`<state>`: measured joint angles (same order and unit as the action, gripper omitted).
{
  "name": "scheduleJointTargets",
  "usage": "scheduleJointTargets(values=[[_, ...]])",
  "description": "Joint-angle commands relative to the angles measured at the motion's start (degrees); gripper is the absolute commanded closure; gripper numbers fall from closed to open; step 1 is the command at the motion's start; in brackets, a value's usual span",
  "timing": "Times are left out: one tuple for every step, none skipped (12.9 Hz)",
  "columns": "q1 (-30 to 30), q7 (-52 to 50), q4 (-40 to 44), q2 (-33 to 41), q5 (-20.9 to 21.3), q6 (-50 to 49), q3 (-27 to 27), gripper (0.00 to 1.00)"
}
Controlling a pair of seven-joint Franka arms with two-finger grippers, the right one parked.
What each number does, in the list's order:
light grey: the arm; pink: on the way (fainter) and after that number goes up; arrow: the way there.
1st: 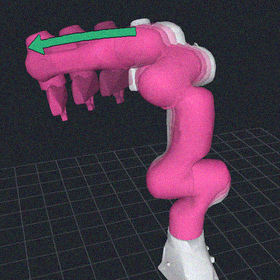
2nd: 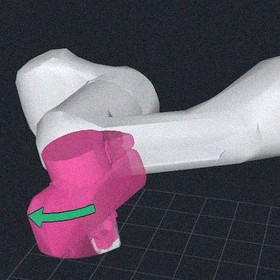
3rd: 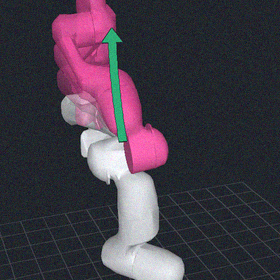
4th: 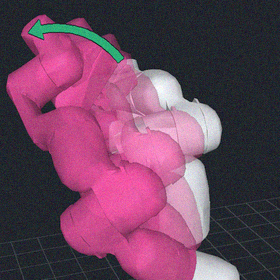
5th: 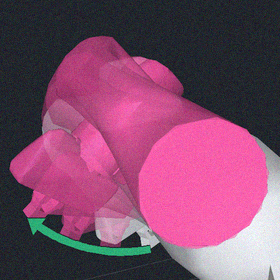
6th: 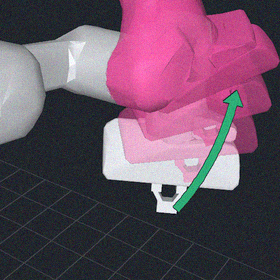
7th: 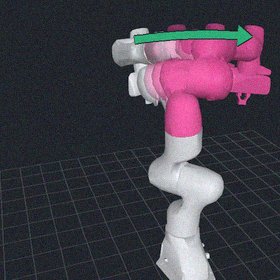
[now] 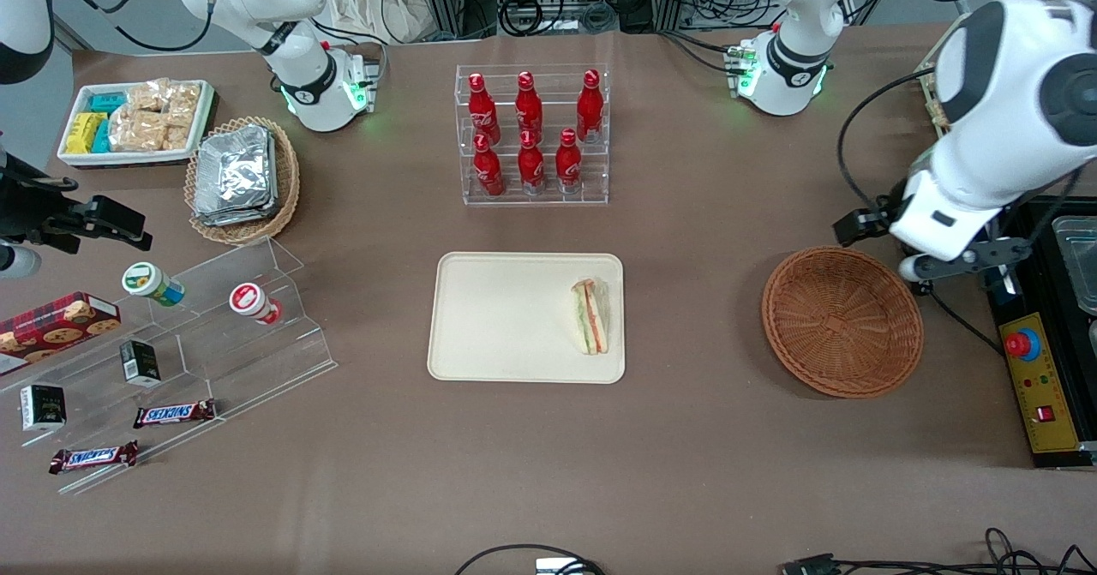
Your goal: Place sandwich from basket to tray
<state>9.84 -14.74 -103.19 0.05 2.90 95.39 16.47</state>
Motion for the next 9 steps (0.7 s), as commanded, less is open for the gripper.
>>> scheduleJointTargets(values=[[-4.47, 10.74, -0.61, 3.38, -1.23, -3.36, -7.92, 0.00], [-4.39, 13.83, 0.17, 3.29, -1.14, -4.41, -8.29, 0.00], [-4.13, 14.65, 1.75, 2.77, -1.05, -5.38, -8.20, 0.00], [-4.21, 13.79, 4.20, 0.94, -1.05, -6.26, -8.12, 0.00], [-4.21, 14.04, 6.75, -1.08, -0.79, -8.18, -8.12, 0.00], [-4.21, 14.39, 9.47, -2.14, -1.14, -9.77, -8.03, 0.00], [-3.78, 14.48, 11.93, -2.85, -1.92, -10.65, -8.29, 0.00], [-2.56, 14.57, 13.35, -3.82, -4.02, -11.88, -8.47, 0.00], [-2.11, 14.39, 13.45, -4.09, -4.56, -12.24, -8.29, 0.00]])
